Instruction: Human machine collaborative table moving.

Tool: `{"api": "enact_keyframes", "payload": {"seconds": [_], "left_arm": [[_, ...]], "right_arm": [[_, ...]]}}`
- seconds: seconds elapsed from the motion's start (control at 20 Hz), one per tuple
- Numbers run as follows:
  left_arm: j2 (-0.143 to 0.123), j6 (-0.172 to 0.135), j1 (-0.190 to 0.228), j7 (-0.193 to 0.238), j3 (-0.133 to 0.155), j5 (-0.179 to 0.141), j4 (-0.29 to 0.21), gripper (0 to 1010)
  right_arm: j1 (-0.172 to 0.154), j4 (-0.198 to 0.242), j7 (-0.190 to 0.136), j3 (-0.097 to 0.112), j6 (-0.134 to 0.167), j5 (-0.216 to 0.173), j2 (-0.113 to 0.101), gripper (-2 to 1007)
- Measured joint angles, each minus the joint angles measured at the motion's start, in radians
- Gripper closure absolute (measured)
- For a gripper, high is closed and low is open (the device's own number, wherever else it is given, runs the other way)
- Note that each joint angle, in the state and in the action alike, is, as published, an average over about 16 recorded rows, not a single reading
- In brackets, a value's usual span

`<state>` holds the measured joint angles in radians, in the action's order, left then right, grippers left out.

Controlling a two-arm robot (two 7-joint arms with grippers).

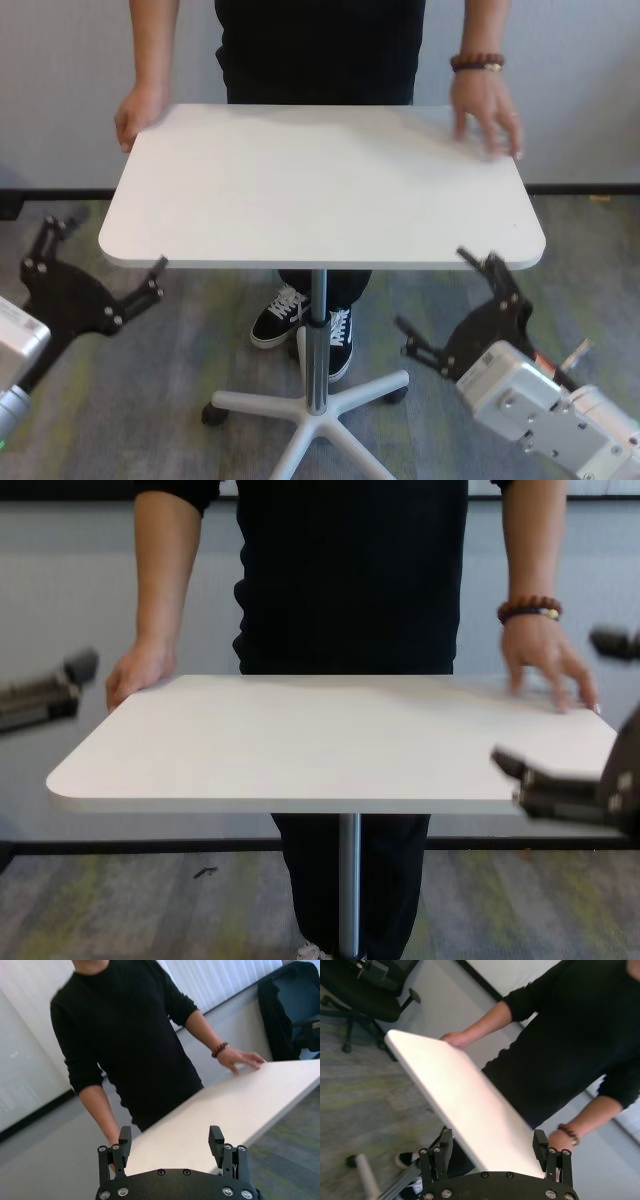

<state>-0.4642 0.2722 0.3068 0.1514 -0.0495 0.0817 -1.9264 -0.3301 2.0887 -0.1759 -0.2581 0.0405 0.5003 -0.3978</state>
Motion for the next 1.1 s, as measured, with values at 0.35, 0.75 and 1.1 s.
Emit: {"api": "enact_keyframes", "payload": {"seconds": [0.35, 0.75, 1.1], "left_arm": [[0.004, 0.005, 0.005, 0.006, 0.025, 0.007, -0.005, 10], [0.023, 0.027, 0.004, 0.004, 0.016, 0.027, 0.059, 10], [0.028, 0.034, 0.001, 0.003, 0.01, 0.032, 0.079, 10]], "right_arm": [[0.015, 0.012, 0.015, -0.018, 0.009, 0.044, 0.003, 0], [0.02, -0.041, 0.06, -0.044, -0.041, 0.094, 0.006, 0], [0.021, -0.059, 0.071, -0.048, -0.062, 0.103, 0.006, 0]]}}
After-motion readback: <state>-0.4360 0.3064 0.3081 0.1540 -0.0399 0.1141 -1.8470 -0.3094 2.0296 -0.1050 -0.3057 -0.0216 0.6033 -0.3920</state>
